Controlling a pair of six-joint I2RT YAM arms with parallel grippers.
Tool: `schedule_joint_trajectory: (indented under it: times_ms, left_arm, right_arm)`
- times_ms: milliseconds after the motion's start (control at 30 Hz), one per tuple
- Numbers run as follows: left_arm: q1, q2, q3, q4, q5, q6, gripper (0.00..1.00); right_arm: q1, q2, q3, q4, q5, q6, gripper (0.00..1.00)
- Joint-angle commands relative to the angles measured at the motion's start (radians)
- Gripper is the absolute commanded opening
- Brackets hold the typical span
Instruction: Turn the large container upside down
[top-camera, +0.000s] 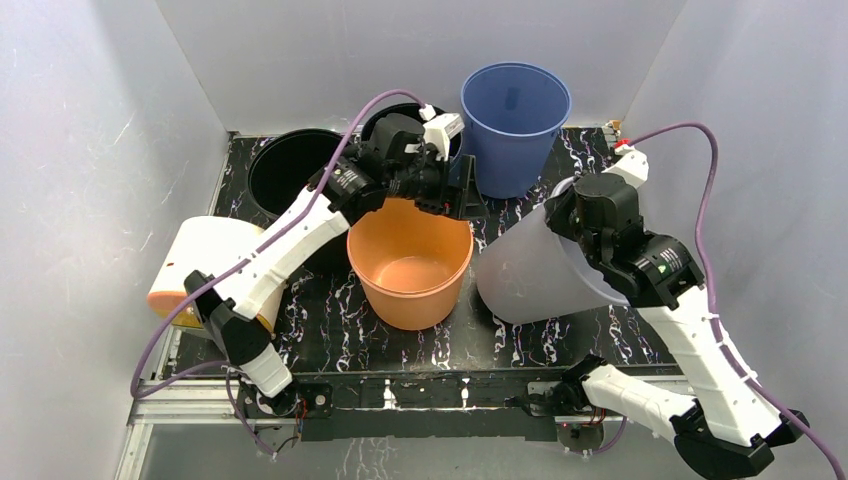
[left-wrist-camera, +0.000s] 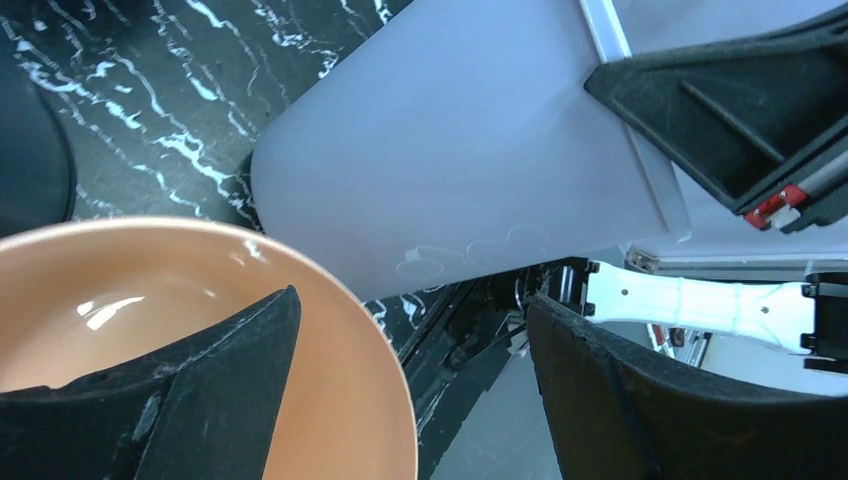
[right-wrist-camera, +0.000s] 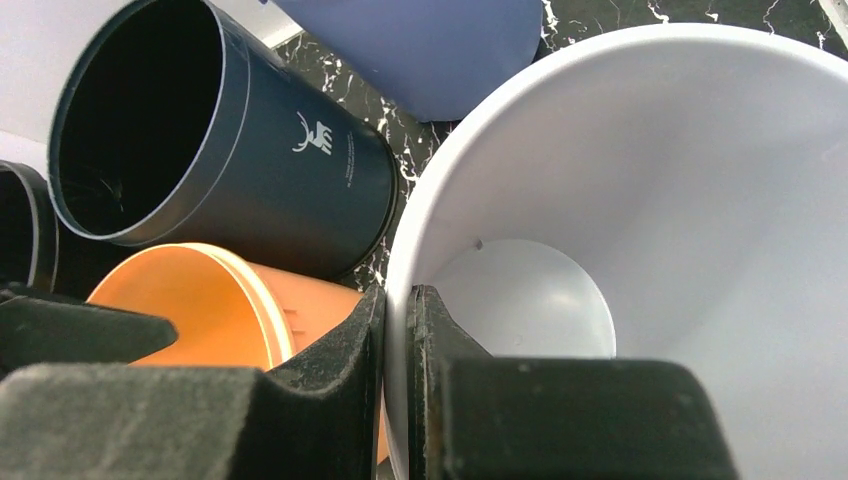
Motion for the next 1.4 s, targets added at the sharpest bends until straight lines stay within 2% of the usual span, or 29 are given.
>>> schedule_joint_trajectory:
  times_ms: [0, 67, 200, 433, 633, 967, 1133, 1267, 1367]
  left_arm:
    - [0.003, 0.041, 0.052, 0.106, 0.102, -0.032, 0.82]
    - [0.003, 0.087, 0.082, 0.147, 0.131, -0.042, 0.82]
    - [0.003, 0.183, 0.197, 0.121, 0.145, -0.016, 0.82]
    - [0.002, 0.271, 0.199, 0.086, 0.106, 0.015, 0.82]
    - [0.003, 0.215, 0.101, 0.015, 0.044, 0.033, 0.82]
    - [0.010, 0.015, -0.113, -0.075, -0.069, 0.054, 0.83]
    - [0.012, -0.039, -0.108, -0.069, -0.041, 0.037, 0.84]
    - [0.011, -0.060, -0.084, -0.005, 0.017, -0.009, 0.84]
    - [0.012, -0.069, -0.056, 0.019, 0.027, -0.027, 0.84]
  right_arm:
    - [-0.006, -0.042, -0.013, 0.116, 0.028, 0.074, 0.00]
    - [-0.007, -0.045, -0.018, 0.143, 0.047, 0.080, 0.00]
    - [-0.010, -0.058, -0.005, 0.145, 0.094, 0.100, 0.00]
    - [-0.010, -0.063, 0.002, 0.101, 0.101, 0.115, 0.00]
    - [-0.011, -0.053, -0.002, 0.079, 0.102, 0.113, 0.00]
    - [-0.012, 0.005, 0.031, 0.193, 0.034, 0.073, 0.00]
    - [-0.031, 0.057, 0.055, 0.300, -0.079, 0.074, 0.00]
    - [-0.061, 0.107, 0.075, 0.401, -0.219, 0.123, 0.00]
    - [-0.074, 0.117, 0.066, 0.426, -0.270, 0.176, 0.00]
